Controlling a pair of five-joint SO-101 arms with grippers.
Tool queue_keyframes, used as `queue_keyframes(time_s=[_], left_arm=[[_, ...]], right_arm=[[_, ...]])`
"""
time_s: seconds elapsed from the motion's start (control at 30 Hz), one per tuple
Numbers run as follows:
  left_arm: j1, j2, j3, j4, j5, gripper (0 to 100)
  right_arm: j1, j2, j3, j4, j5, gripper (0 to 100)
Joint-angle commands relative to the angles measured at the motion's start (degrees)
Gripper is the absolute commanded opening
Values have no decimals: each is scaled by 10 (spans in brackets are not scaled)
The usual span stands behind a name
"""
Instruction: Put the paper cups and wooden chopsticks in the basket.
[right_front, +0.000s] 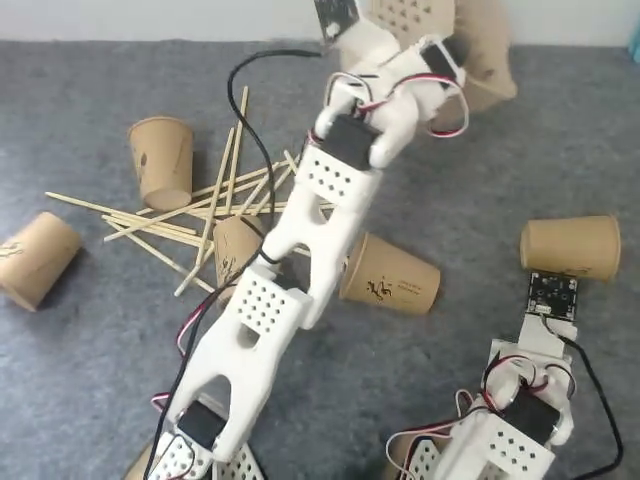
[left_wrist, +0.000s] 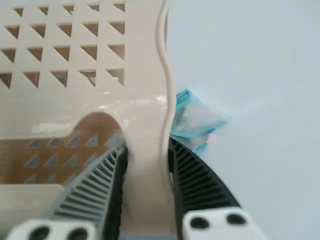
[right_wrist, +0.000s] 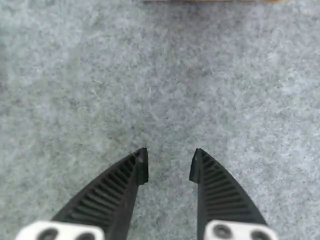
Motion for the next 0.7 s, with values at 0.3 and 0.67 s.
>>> queue_keyframes(time_s=[0.3, 0.67], left_arm=[[-48, 84, -37, -5, 92, 12], [-71, 76, -41, 160, 25, 400]], right_arm=[[3, -12, -6, -13, -6, 155], [3, -12, -6, -13, -6, 155]])
